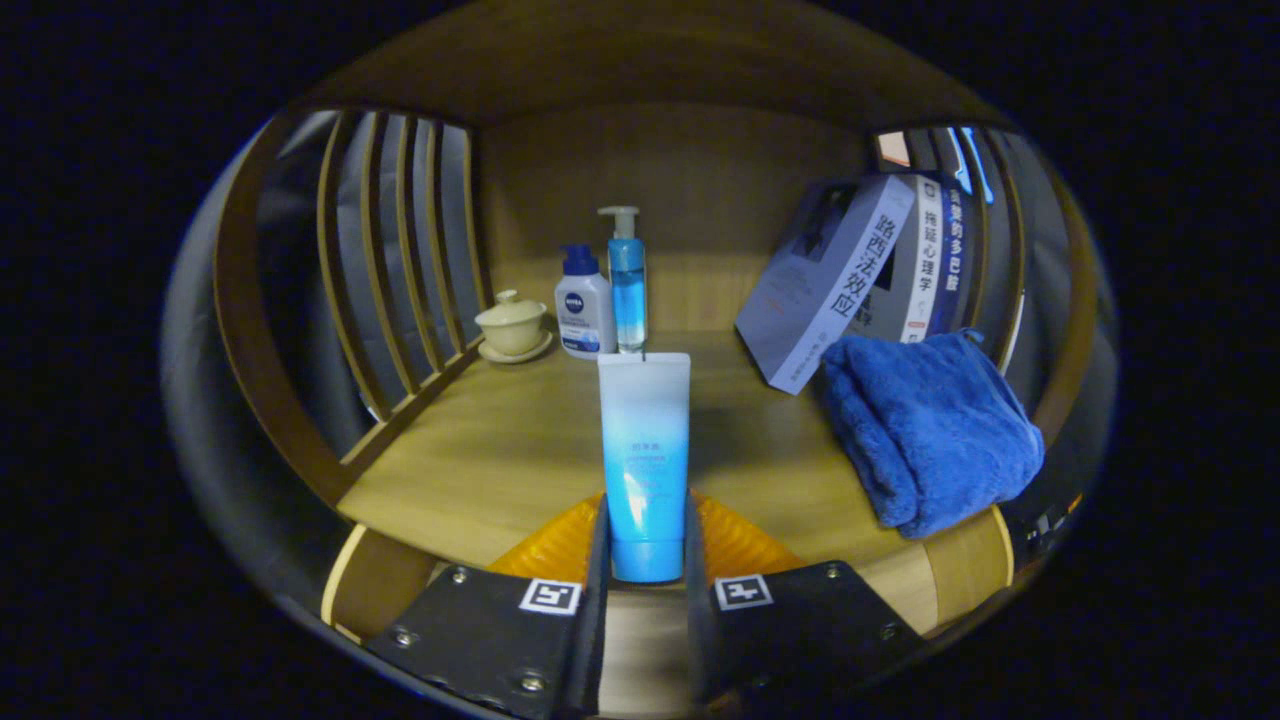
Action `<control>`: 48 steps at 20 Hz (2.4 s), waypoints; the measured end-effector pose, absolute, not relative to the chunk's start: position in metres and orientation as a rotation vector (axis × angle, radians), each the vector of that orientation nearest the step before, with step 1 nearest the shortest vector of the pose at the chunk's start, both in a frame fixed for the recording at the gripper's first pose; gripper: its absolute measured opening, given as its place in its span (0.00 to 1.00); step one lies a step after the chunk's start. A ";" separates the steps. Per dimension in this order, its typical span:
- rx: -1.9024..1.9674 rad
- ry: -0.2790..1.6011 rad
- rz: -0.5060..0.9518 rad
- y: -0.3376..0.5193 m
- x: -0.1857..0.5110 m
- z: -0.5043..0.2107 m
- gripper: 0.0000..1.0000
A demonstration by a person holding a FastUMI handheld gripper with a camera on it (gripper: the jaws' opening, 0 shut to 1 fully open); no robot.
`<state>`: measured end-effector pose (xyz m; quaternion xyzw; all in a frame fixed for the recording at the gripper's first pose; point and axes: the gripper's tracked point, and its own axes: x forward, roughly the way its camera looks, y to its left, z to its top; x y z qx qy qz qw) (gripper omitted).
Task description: Pull open the drawer, take out the items inside it, and place them on the countertop above the cabinet.
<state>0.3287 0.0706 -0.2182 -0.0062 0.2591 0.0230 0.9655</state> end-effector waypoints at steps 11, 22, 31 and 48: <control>-0.030 0.520 0.055 0.077 0.342 -0.223 0.41; -0.030 0.401 0.001 0.058 0.240 -0.173 0.99; -0.017 0.413 -0.009 0.047 0.106 -0.203 0.99; 0.139 0.278 -0.044 0.015 0.092 -0.288 1.00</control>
